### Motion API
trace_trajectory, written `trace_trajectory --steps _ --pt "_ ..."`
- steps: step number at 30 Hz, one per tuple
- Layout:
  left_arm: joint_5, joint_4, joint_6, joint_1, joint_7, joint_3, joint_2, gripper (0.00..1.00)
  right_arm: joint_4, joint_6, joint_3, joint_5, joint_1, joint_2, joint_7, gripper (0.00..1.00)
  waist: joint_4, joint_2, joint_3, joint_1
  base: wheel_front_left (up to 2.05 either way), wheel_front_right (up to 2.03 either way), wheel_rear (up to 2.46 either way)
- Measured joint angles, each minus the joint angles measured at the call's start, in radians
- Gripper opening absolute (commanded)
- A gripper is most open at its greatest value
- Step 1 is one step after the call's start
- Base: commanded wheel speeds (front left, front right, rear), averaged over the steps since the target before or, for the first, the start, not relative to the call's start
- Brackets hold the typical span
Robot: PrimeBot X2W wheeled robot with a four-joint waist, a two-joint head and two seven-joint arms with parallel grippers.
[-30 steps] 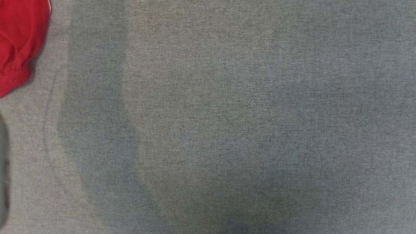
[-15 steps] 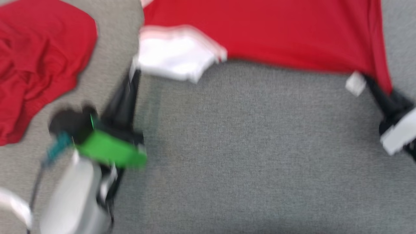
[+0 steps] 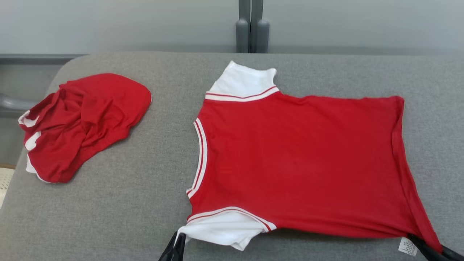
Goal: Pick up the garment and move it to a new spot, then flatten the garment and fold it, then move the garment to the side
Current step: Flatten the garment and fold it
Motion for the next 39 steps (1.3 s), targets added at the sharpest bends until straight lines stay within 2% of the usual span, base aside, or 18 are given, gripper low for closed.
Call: trace_trajectory --steps 5,11,17,21,25,30,39 --pt "-0.006 -0.06 0.006 0.014 0.068 -0.002 0.04 0.0 -0.046 0.0 -0.047 -0.008 0.014 0.0 0.065 0.0 -0.001 0.0 -0.037 0.0 0.0 0.0 0.0" --pt "-0.007 -0.034 -0.041 -0.124 0.127 0.009 0.066 0.0 -0.046 0.0 -0.056 -0.035 -0.092 0.054 0.202 0.0 -0.006 0.0 0.009 0.0 0.0 0.0 0.0" --pt "-0.01 0.013 -0.083 -0.273 0.186 0.025 0.087 0.0 -0.035 0.0 -0.062 -0.038 -0.191 0.072 0.318 0.0 -0.024 0.0 0.082 0.0001 0.0 0.0 0.0" --pt "-0.004 0.063 -0.13 -0.4 0.216 0.017 0.092 0.0 -0.033 0.0 -0.064 -0.022 -0.251 0.076 0.401 0.0 -0.036 0.0 0.119 0.0001 0.0 0.0 0.0" --pt "0.009 0.15 -0.179 -0.555 0.242 -0.009 0.07 0.0 -0.035 0.0 -0.076 -0.022 -0.29 0.08 0.436 0.0 -0.04 0.0 0.147 0.0001 0.0 0.0 0.0" --pt "0.037 0.304 -0.214 -0.743 0.261 -0.041 0.034 0.0 -0.041 0.0 -0.086 -0.038 -0.345 0.09 0.478 0.0 -0.047 0.0 0.183 0.0001 0.0 0.0 0.0" --pt "0.065 0.522 -0.25 -0.949 0.211 -0.105 -0.011 0.0 -0.02 0.0 -0.12 -0.05 -0.426 0.121 0.571 0.0 -0.071 0.0 0.245 0.0001 0.0 0.0 0.0"
